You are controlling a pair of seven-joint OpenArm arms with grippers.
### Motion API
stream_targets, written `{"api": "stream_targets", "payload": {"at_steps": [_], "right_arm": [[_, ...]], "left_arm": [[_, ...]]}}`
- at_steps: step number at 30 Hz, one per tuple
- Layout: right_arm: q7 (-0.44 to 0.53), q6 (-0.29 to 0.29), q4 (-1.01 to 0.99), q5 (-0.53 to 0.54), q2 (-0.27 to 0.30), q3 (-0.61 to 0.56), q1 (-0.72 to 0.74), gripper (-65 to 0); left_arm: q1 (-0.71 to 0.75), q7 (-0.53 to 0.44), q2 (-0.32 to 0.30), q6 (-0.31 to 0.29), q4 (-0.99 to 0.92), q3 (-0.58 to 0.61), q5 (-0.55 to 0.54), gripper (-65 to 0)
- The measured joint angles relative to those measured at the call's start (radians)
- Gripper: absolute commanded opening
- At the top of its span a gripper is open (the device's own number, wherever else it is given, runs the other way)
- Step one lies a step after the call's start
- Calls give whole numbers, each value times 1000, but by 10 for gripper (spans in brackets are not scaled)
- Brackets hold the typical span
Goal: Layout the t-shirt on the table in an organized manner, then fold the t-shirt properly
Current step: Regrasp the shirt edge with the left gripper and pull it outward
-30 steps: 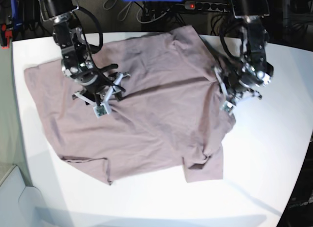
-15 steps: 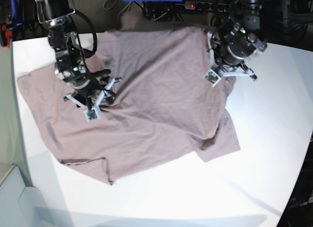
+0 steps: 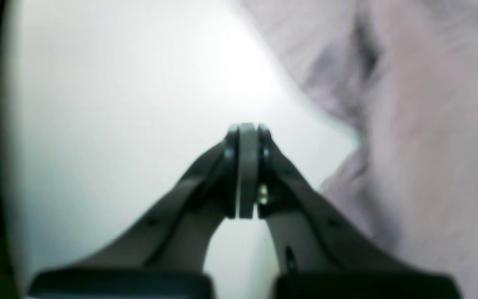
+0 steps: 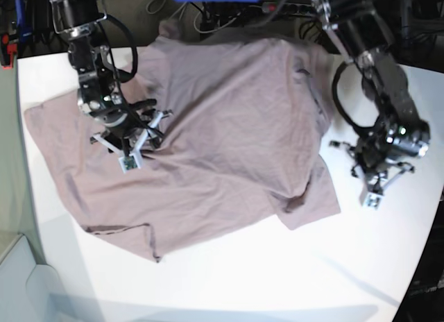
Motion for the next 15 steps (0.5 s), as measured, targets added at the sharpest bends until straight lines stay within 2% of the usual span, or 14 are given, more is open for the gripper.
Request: {"api": "stream_targets", "payload": {"at_steps": [4, 11, 15], "right_arm": [[1, 0, -1, 0, 0, 0, 0, -392], [1, 0, -3, 0, 0, 0, 0, -392], [1, 0, -3, 0, -1, 0, 0, -392]], "left_arm": [[-64, -125, 5, 0, -204, 1, -3, -646], [-140, -235, 22, 0, -489, 2, 5, -646], [-174, -354, 9, -3, -611, 3, 24, -646]]}}
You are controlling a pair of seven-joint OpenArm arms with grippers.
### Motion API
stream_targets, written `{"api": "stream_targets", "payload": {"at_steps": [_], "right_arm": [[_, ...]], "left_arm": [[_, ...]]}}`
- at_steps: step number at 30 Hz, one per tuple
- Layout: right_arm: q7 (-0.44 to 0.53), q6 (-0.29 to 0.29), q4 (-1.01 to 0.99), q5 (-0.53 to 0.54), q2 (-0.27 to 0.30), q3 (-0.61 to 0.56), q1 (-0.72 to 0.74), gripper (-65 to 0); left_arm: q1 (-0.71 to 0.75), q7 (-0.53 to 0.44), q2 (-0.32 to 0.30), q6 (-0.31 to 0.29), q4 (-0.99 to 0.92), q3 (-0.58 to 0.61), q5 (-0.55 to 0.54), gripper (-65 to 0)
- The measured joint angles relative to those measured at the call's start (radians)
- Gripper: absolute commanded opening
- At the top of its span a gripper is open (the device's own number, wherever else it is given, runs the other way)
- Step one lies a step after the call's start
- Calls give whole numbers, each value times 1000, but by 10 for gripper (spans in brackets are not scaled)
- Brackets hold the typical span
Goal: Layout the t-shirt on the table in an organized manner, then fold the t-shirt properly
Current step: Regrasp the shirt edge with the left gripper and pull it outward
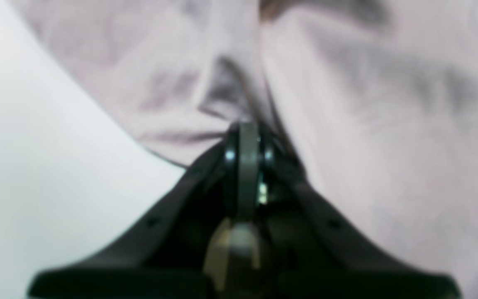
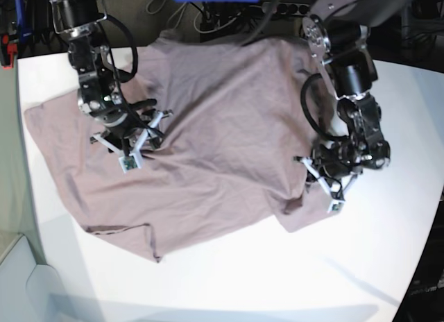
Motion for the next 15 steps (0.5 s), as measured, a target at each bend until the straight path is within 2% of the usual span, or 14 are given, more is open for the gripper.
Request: {"api": "stream_targets", "payload": {"at_steps": [5, 9, 15], "right_arm": [[0, 0, 0, 0, 1, 0, 0, -392], [0, 0, -1, 0, 1, 0, 0, -392], [4, 0, -1, 0, 1, 0, -2, -392]], "left_arm": [[-47, -159, -86, -8, -120, 0, 89, -646], [-105, -171, -146, 0, -199, -2, 126, -646], [-222, -157, -174, 3, -221, 1, 140, -646]]}}
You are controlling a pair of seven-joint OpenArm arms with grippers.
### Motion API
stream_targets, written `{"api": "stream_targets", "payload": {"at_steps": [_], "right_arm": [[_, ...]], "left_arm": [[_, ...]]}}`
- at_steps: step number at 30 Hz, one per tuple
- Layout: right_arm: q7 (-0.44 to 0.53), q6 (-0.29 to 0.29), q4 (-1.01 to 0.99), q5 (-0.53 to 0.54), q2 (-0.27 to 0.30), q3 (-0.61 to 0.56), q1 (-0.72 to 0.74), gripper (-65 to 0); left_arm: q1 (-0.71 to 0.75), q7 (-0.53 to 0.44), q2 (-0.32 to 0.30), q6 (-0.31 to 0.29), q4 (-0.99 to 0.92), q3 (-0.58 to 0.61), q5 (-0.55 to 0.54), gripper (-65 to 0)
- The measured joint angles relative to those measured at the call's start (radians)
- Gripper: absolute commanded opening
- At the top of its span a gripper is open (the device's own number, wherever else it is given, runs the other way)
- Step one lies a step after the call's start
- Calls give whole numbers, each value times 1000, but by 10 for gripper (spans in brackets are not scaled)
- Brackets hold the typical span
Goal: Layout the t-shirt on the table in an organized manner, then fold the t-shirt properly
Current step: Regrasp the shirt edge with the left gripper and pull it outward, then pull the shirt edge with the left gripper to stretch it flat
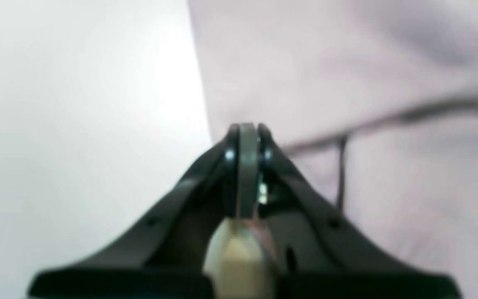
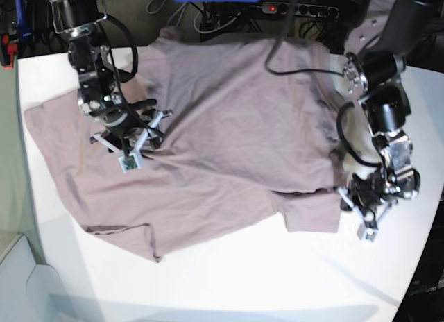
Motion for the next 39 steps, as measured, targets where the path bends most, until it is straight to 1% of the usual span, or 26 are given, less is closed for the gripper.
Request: {"api": "stream_targets", "payload": {"at_steps": [4, 5, 8, 9, 11, 14, 15, 17, 19, 26, 29, 32, 34, 36, 39], "right_arm": [[-2, 0, 0, 0, 0, 0, -1, -392], [-2, 0, 0, 0, 0, 0, -1, -392], [-2, 0, 0, 0, 0, 0, -2, -392], [0, 0, 0, 0, 0, 0, -3, -392], [3, 0, 0, 0, -1, 4, -3, -392], [-2, 0, 2, 0, -1, 5, -3, -392], [-4, 0, 2, 0, -2, 9, -3, -392], [-5, 1, 2, 0, -5, 16, -3, -392], [-5, 3, 2, 0, -6, 23, -4, -392], [-4, 3, 1, 0, -6, 26, -3, -392], [-4, 3, 0, 0, -6, 25, -3, -392], [-5, 3, 0, 0, -5, 25, -3, -392], [-5, 3, 0, 0, -5, 25, -3, -392], [-4, 3, 0, 0, -5, 25, -3, -392], [-4, 2, 0, 0, -5, 26, -3, -392]], "left_arm": [[-92, -1, -48, 1, 15, 85, -4, -646], [-106, 12, -56, 2, 24, 111, -11, -646], [-111, 198, -50, 3, 102, 178, -1, -646], [-105, 234, -45, 1, 127, 200, -5, -646], [-72, 290, -40, 0, 183, 242, -19, -646], [9, 371, -12, 0, 241, 275, -3, -646], [43, 375, -3, 0, 243, 284, -2, -646], [102, 414, 10, -3, 241, 319, -11, -646], [140, 414, 10, -3, 241, 347, -13, -646], [167, 360, 7, 0, 242, 352, -8, -646], [157, 258, 5, 5, 177, 352, -5, -646], [131, 85, 0, 19, 72, 351, -30, -646], [108, -6, -8, 19, 3, 350, -53, -646], [75, -78, -30, -5, -76, 352, -66, -646], [35, -165, -51, -11, -157, 355, -64, -646]]}}
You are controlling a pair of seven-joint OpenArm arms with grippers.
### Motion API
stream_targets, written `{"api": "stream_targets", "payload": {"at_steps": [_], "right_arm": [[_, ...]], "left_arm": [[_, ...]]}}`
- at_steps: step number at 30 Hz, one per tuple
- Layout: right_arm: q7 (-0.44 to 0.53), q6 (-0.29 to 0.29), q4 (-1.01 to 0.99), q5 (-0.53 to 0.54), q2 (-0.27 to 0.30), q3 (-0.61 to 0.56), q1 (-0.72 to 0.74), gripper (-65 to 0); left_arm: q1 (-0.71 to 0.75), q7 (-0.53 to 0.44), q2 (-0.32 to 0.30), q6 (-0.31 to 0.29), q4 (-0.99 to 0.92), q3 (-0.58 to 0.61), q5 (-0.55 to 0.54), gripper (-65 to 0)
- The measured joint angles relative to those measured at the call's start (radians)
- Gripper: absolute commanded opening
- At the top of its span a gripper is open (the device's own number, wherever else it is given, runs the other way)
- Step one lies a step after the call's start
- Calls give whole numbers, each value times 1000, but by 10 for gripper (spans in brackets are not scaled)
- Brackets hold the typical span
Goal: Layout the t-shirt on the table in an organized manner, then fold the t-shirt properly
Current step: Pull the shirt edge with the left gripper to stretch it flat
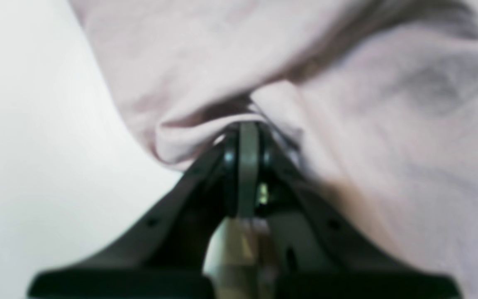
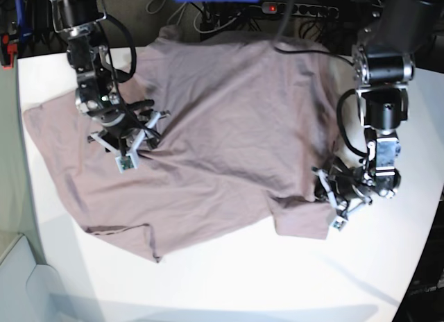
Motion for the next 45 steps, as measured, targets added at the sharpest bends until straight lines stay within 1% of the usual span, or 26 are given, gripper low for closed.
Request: {"api": "stream_targets", "payload": {"at_steps": [2, 5, 8, 11, 14, 16, 18, 20, 21, 23, 27, 29, 31, 34, 36, 38, 43, 45], "right_arm": [[-1, 0, 0, 0, 0, 0, 0, -392], [0, 1, 0, 6, 11, -2, 0, -392], [0, 0, 0, 11, 25, 0, -2, -392], [-1, -2, 0, 11, 25, 1, -2, -392], [0, -2, 0, 11, 25, 1, -6, -392], [13, -3, 1, 11, 25, 2, -13, -392], [14, -3, 4, 11, 25, 3, -16, -392], [14, -3, 5, 11, 26, 3, -17, -392], [11, -3, 5, 11, 26, 3, -16, -392], [7, -3, 7, 11, 25, 3, -16, -392], [1, -3, 7, 11, 25, 3, -14, -391], [0, -2, 10, 11, 25, 3, -14, -391], [-14, -2, 24, 5, 25, 3, -14, -391], [-54, -2, 63, -11, 26, 2, -23, -391], [-66, 1, 92, -11, 28, 1, -31, -391], [-69, 1, 137, -11, 27, 15, -39, -391], [-60, 1, 245, -11, 27, 79, -45, -391], [-64, 1, 282, -10, 26, 101, -57, -391]], "left_arm": [[-26, -5, -11, 0, -19, 5, 15, -646], [-69, 57, -36, 13, -31, 10, 62, -646], [-94, 60, -98, 19, -32, 9, 63, -646], [-103, 57, -159, 20, -27, 8, 63, -646], [-105, 66, -200, 14, -14, 3, 59, -646], [-101, 115, -211, 14, 38, 2, 60, -646], [-101, 198, -209, 11, 123, 1, 49, -646], [-79, 285, -201, 11, 233, -1, 25, -646], [-53, 312, -198, 12, 288, -2, -12, -646], [24, 408, -188, 11, 421, 0, -101, -646], [134, 574, -140, 11, 628, 0, -240, -646], [172, 649, -97, 20, 764, -1, -310, -646], [218, 692, -37, 16, 891, -3, -332, -646], [328, 750, 75, 9, 1003, 9, -333, -646], [387, 749, 123, 9, 1029, 10, -338, -646], [419, 749, 147, 9, 1028, 10, -332, -646], [484, 742, 155, 10, 1028, 9, -323, -646], [496, 712, 151, 10, 1013, 10, -287, -646]]}}
